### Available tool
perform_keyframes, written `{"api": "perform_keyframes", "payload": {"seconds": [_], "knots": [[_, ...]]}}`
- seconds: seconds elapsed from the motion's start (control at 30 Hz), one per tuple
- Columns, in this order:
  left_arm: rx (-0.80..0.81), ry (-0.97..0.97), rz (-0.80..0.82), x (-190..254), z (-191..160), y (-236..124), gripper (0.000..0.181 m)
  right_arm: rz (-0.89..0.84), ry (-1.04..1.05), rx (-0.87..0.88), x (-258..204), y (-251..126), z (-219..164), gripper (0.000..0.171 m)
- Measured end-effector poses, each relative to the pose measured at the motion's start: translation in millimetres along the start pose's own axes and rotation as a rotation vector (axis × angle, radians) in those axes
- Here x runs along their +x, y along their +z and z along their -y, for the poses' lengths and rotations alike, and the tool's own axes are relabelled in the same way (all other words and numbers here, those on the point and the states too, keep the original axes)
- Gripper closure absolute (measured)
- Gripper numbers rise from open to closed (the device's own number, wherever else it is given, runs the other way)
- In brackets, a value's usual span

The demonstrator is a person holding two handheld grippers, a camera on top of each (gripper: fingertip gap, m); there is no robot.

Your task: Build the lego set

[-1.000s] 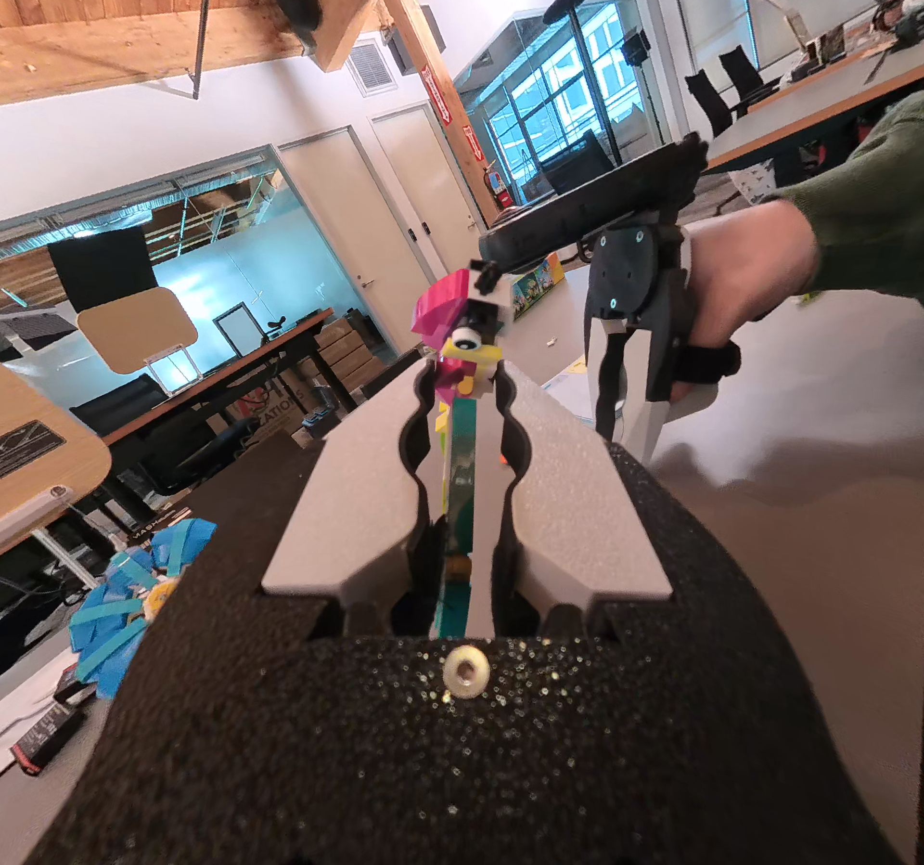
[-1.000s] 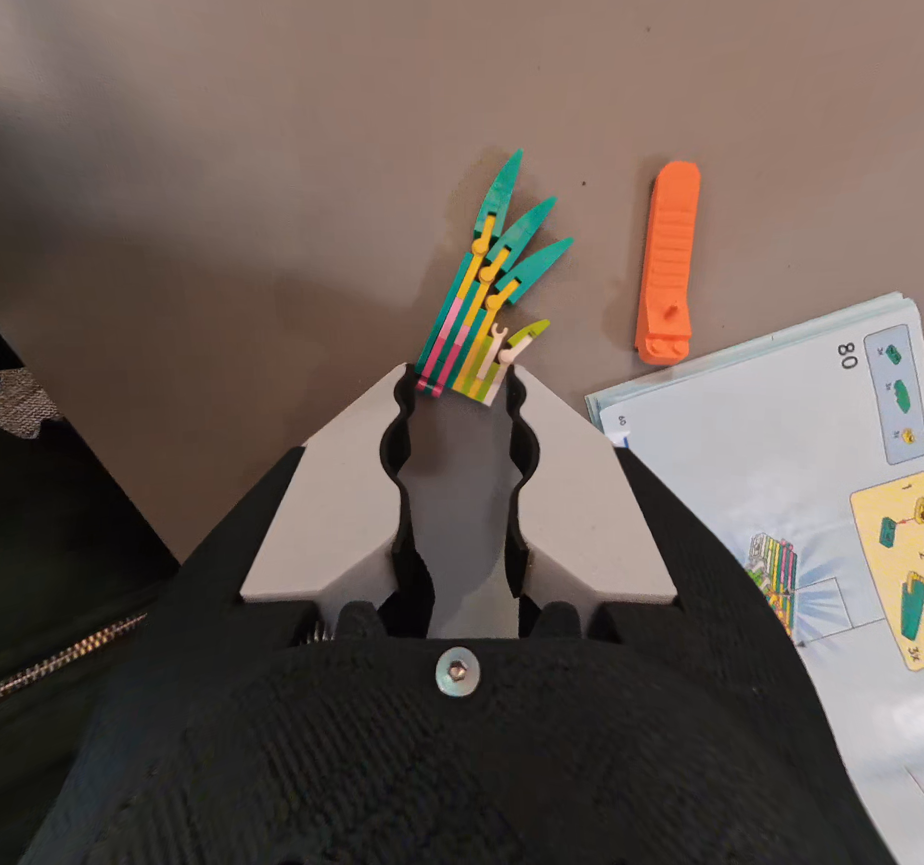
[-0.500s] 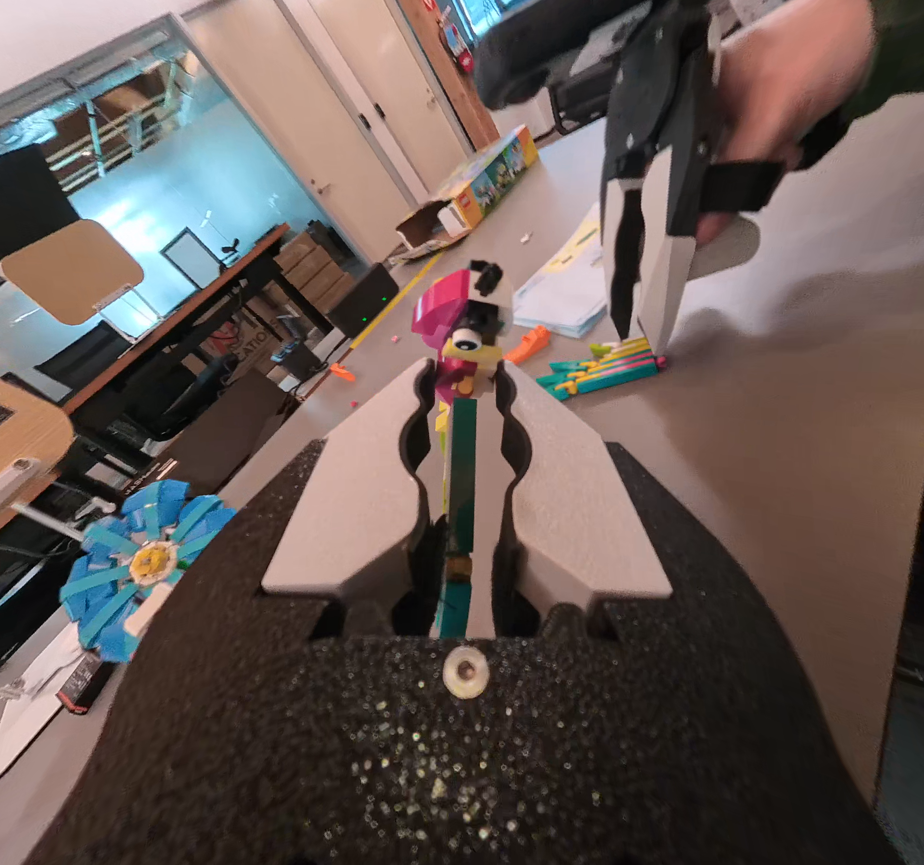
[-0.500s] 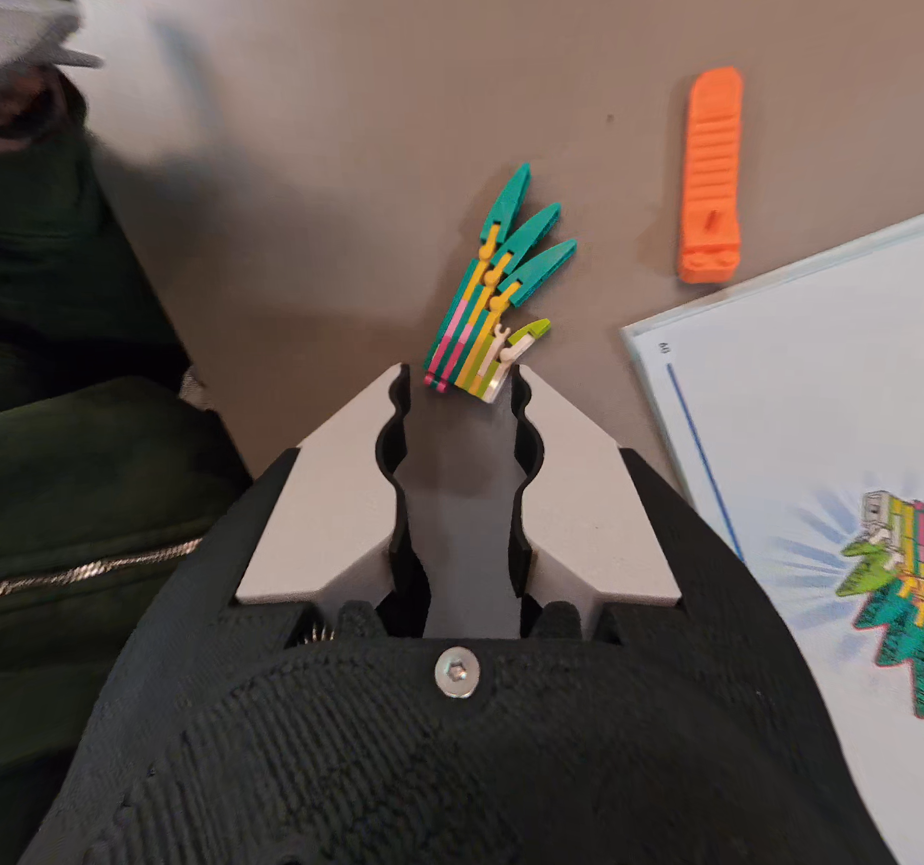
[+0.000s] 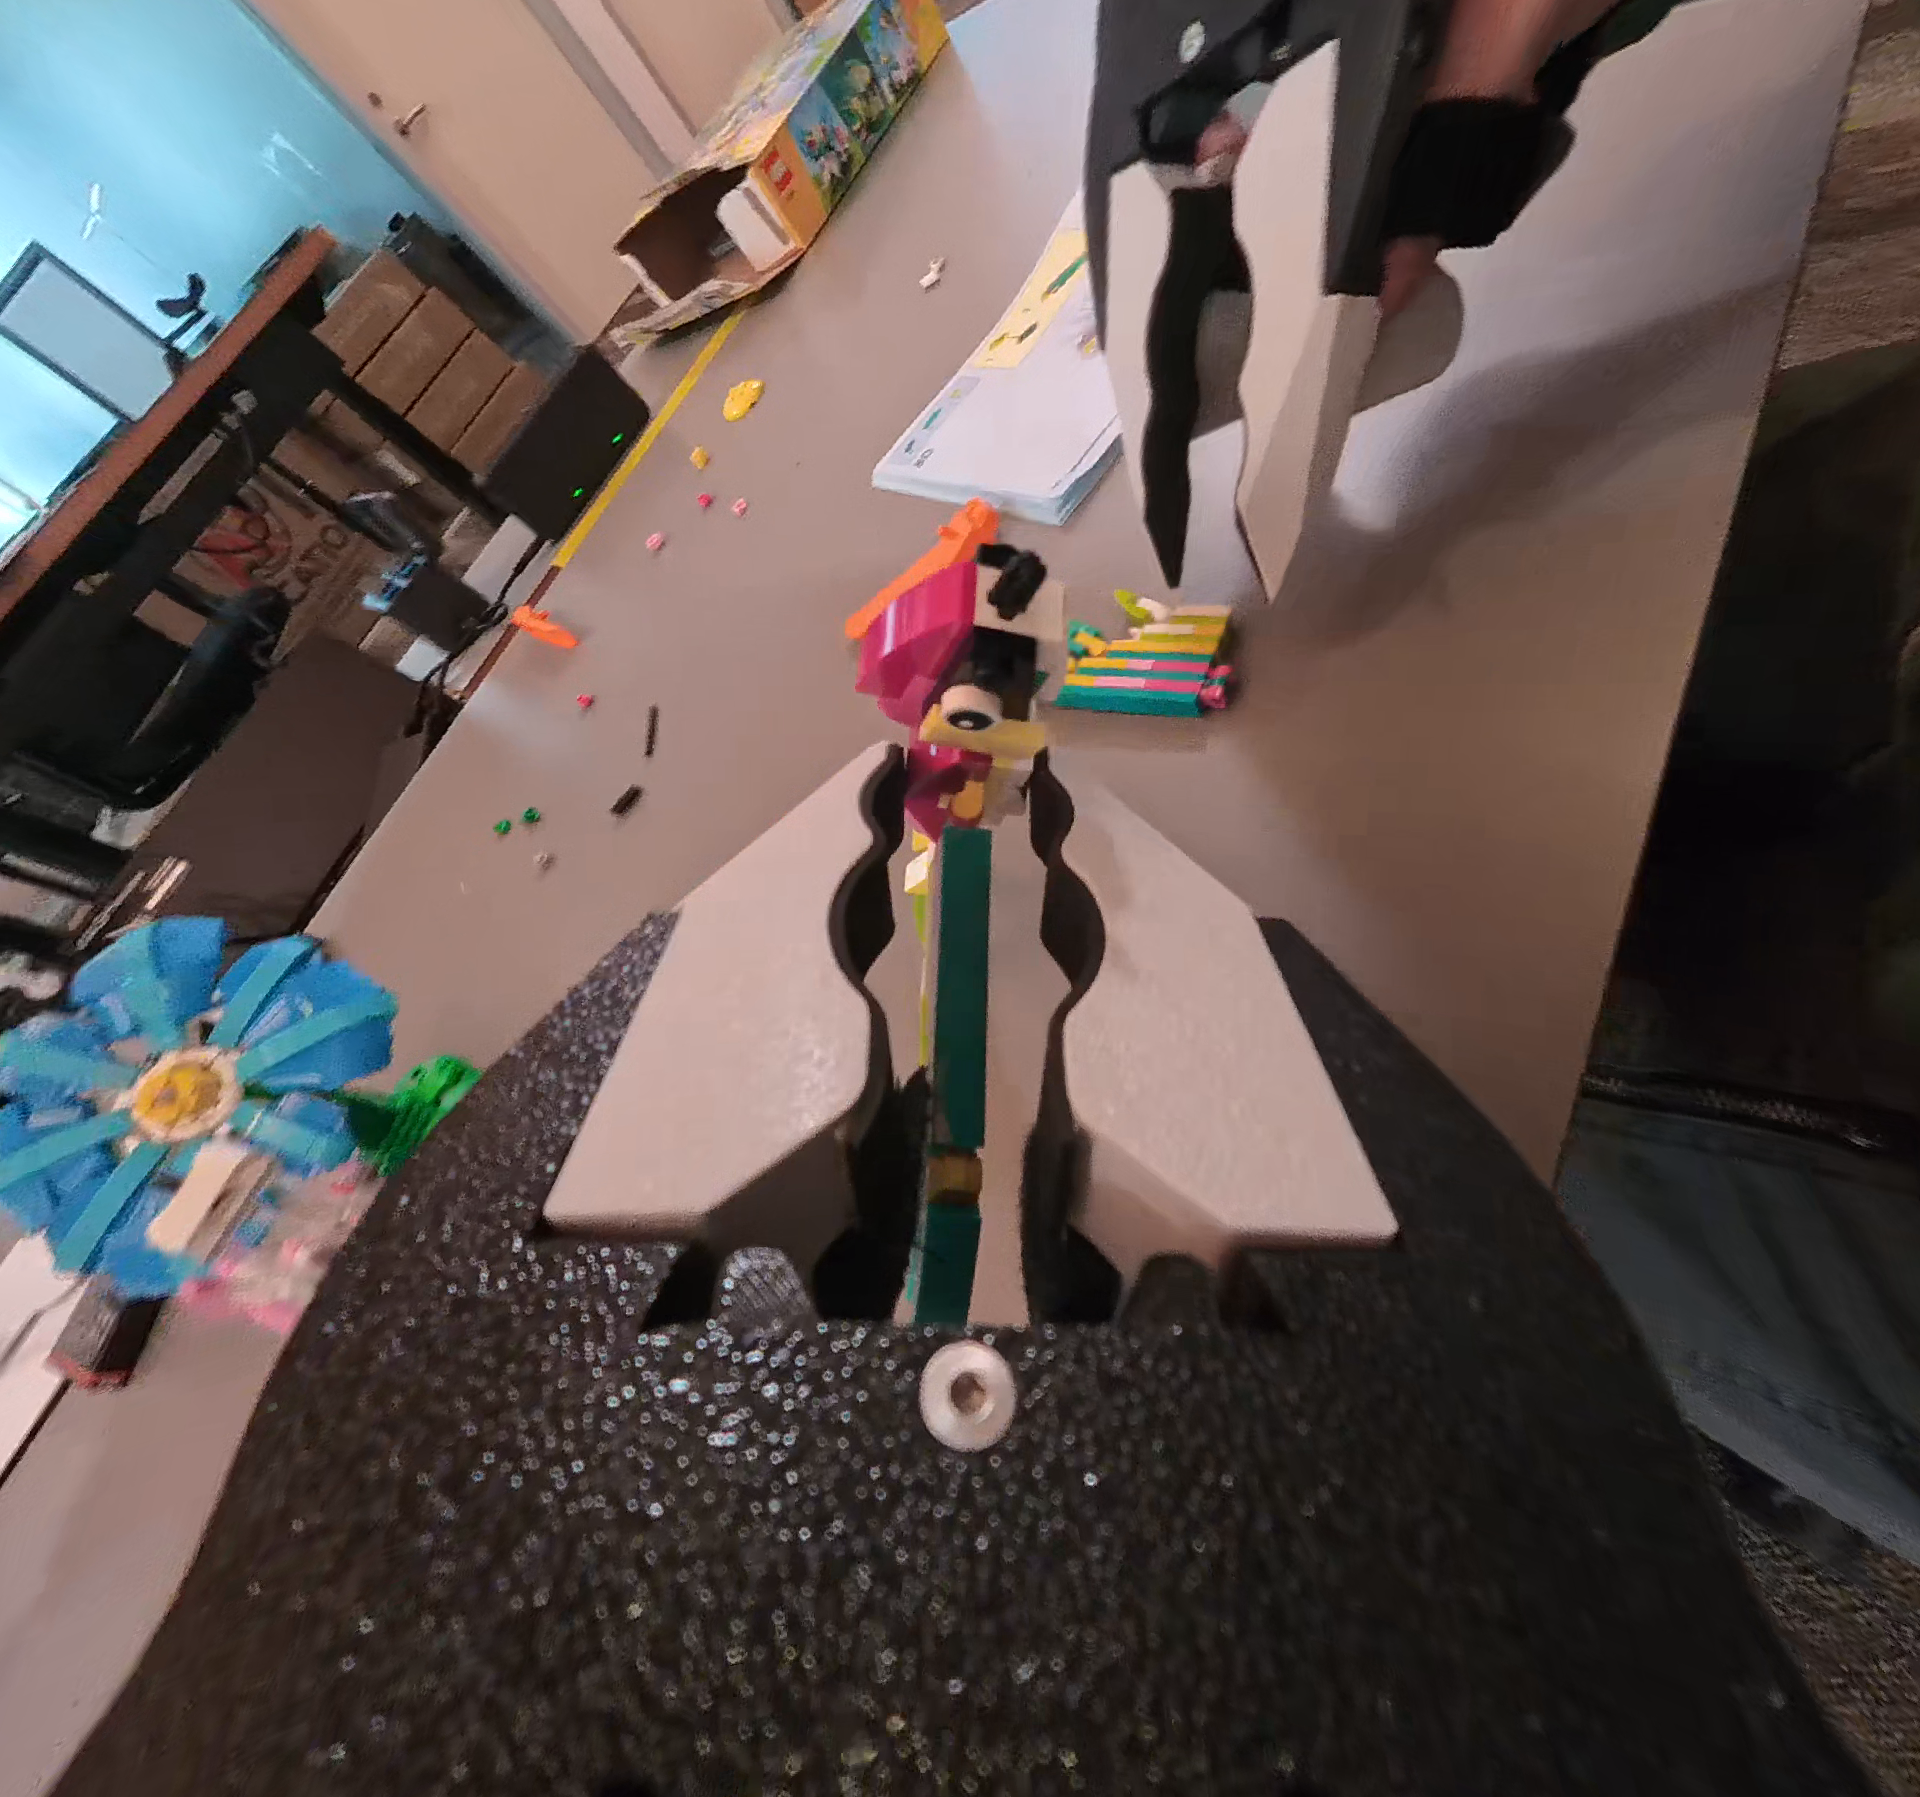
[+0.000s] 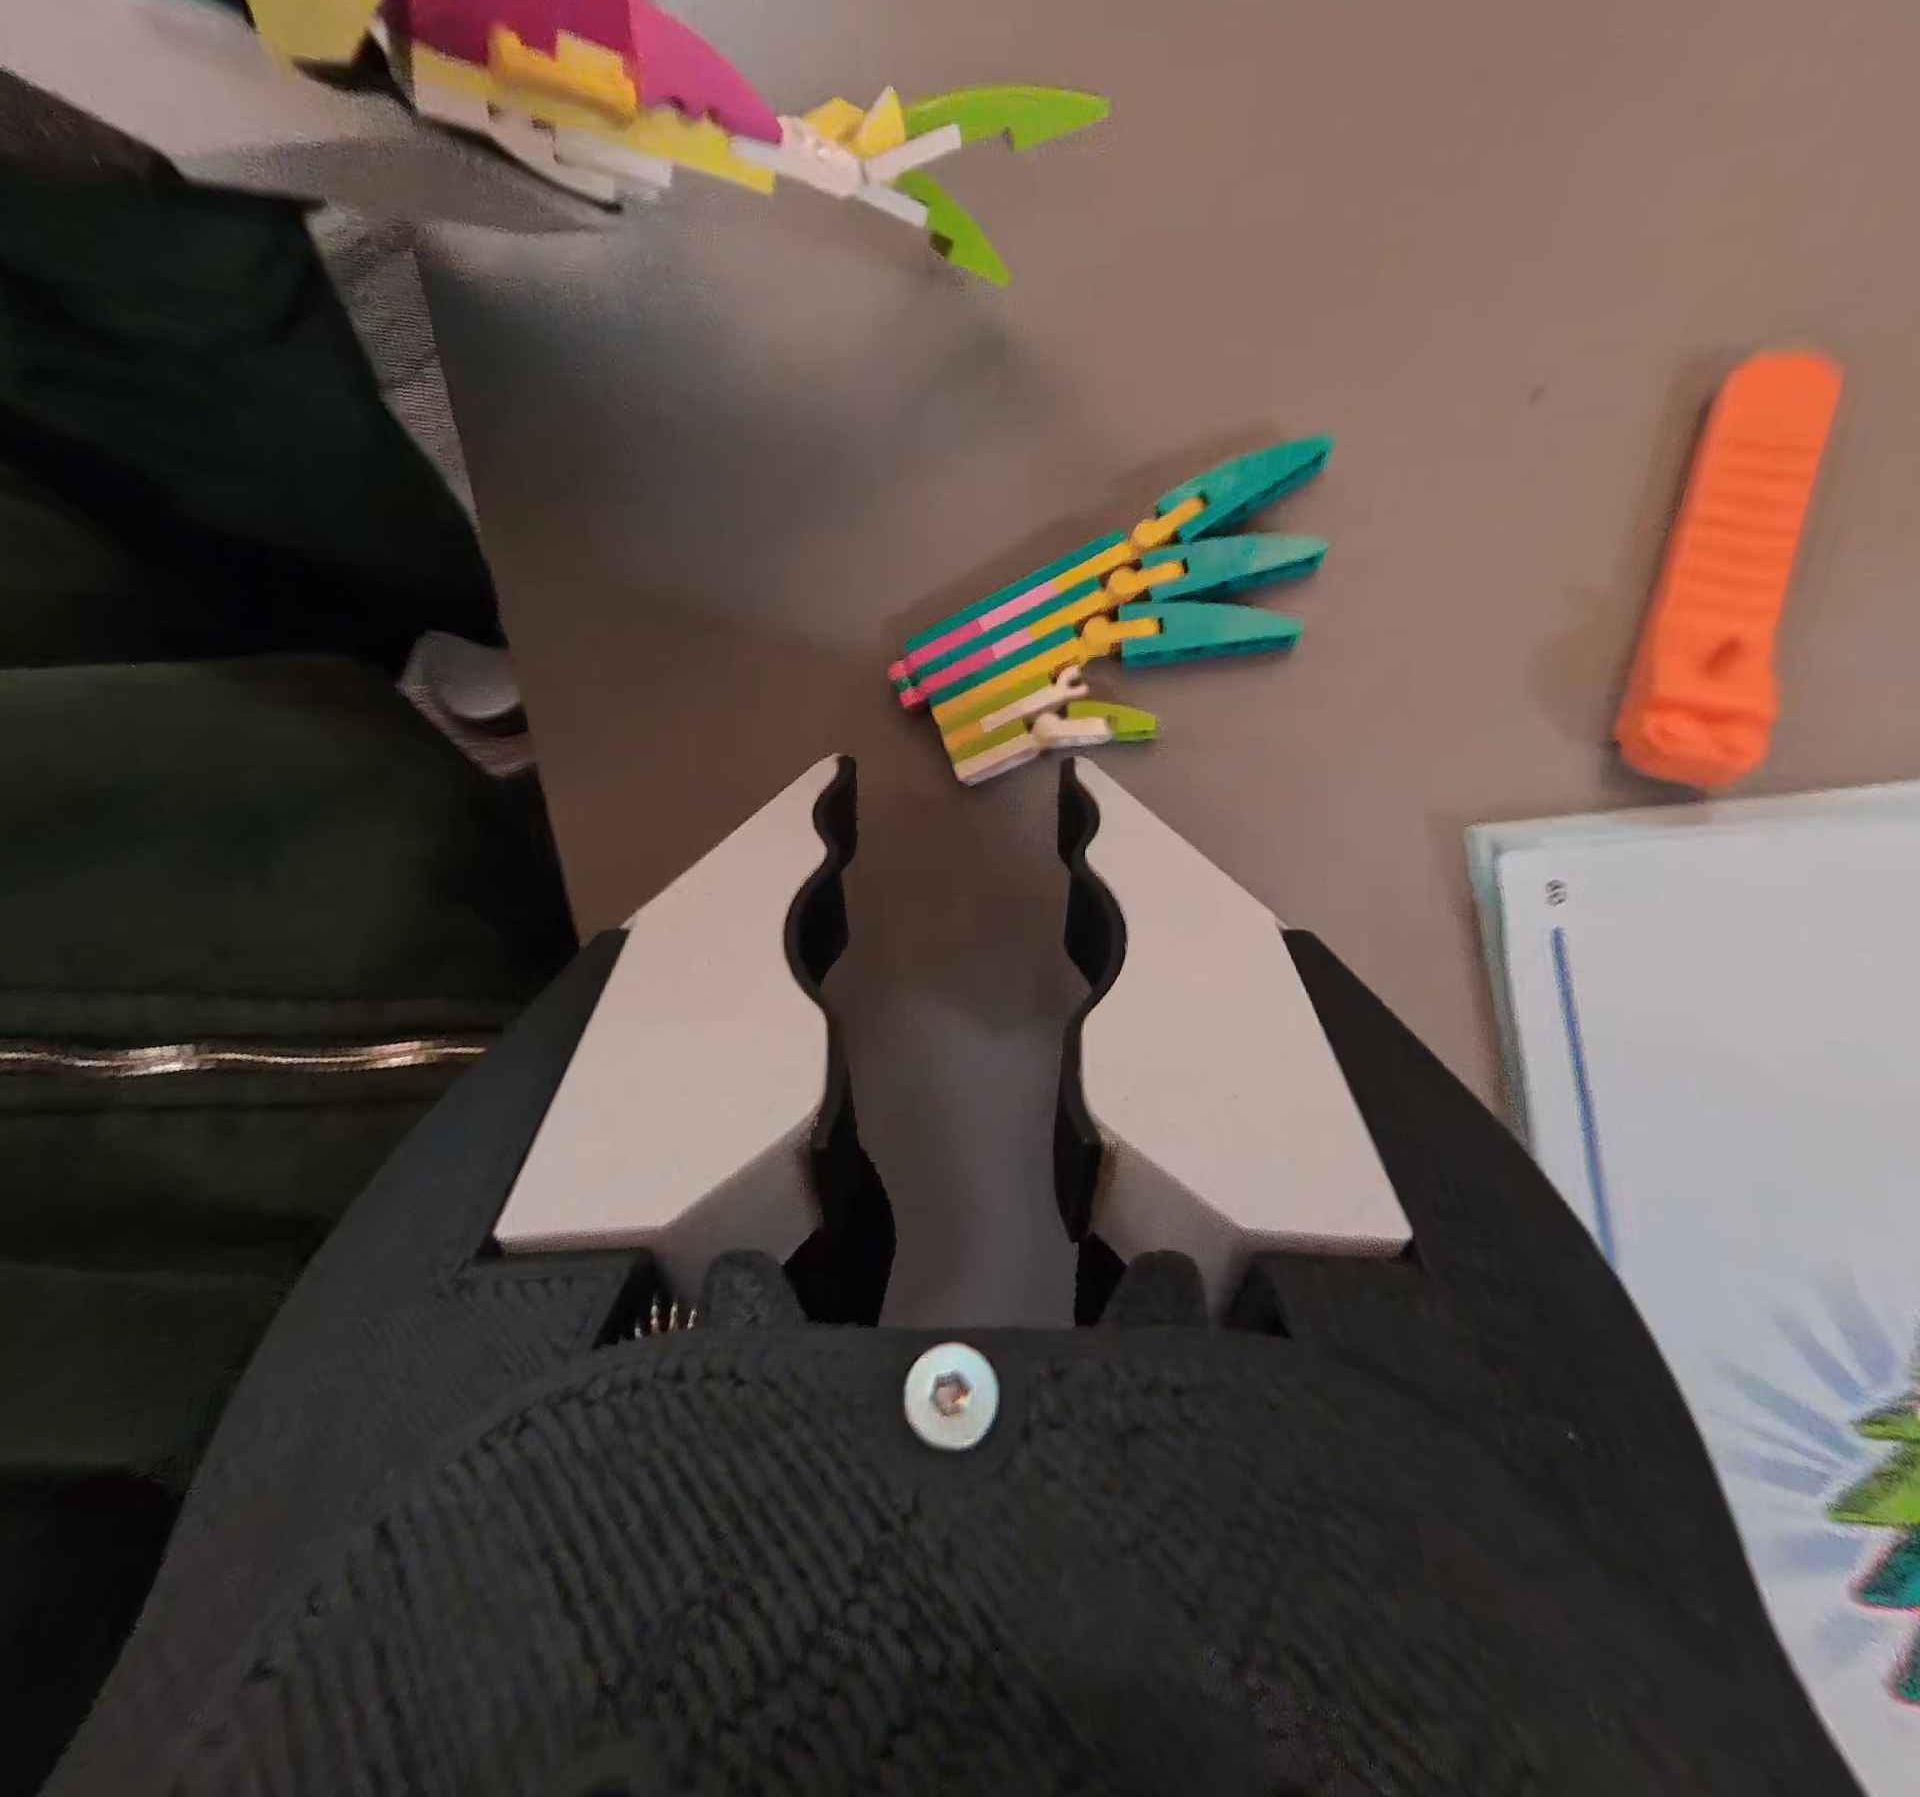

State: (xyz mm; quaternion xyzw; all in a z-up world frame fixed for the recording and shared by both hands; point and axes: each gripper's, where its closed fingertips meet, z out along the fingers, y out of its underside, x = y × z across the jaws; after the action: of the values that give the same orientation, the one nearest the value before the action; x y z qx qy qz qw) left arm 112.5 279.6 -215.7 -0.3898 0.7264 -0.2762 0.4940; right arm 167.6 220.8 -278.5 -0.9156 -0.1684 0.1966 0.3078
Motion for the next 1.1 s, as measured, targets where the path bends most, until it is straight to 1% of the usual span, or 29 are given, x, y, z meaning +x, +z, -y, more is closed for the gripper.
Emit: {"api": "perform_keyframes", "payload": {"seconds": [0.03,0.1,0.17,0.2,0.27,0.33,0.47,0.73,0.83,0.93,1.03,1.1], "knots": [[-0.004,-0.011,0.016,-3.6,-1.5,-5.8,0.160,-0.021,-0.061,0.034,-1.3,-1.4,5.2,0.129],[-0.003,-0.037,0.042,-9.2,-2.5,-17.1,0.160,-0.040,-0.239,0.103,-13.6,-2.0,13.4,0.115],[0.023,-0.069,0.045,-9.8,0.9,-26.6,0.160,-0.049,-0.412,0.092,-25.0,4.2,10.5,0.104],[0.043,-0.090,0.043,-9.5,4.0,-30.4,0.160,-0.053,-0.455,0.065,-26.2,9.0,7.2,0.098],[0.083,-0.129,0.035,-8.2,11.5,-36.9,0.159,-0.057,-0.428,-0.008,-21.5,16.6,0.8,0.086],[0.108,-0.140,0.040,-7.6,17.7,-42.9,0.160,-0.002,-0.372,-0.033,-24.8,20.3,-2.3,0.075],[0.114,-0.123,0.053,-3.5,25.5,-49.9,0.160,0.082,-0.347,-0.056,-45.0,16.9,-7.9,0.082],[0.157,-0.118,0.029,12.0,42.4,-51.1,0.159,0.149,-0.410,-0.057,-110.3,14.0,-35.1,0.082],[0.170,-0.106,0.016,16.9,49.2,-50.3,0.159,0.025,-0.591,0.051,-111.8,11.8,-28.1,0.084],[0.191,-0.101,0.005,20.4,55.8,-50.4,0.160,-0.119,-0.799,0.046,-104.2,21.8,-32.9,0.088],[0.198,-0.092,0.004,21.9,58.7,-50.5,0.160,-0.263,-0.968,0.032,-96.9,33.2,-35.4,0.111],[0.200,-0.089,0.004,22.7,59.3,-51.2,0.160,-0.383,-1.055,0.042,-92.1,31.2,-29.6,0.132]]}}
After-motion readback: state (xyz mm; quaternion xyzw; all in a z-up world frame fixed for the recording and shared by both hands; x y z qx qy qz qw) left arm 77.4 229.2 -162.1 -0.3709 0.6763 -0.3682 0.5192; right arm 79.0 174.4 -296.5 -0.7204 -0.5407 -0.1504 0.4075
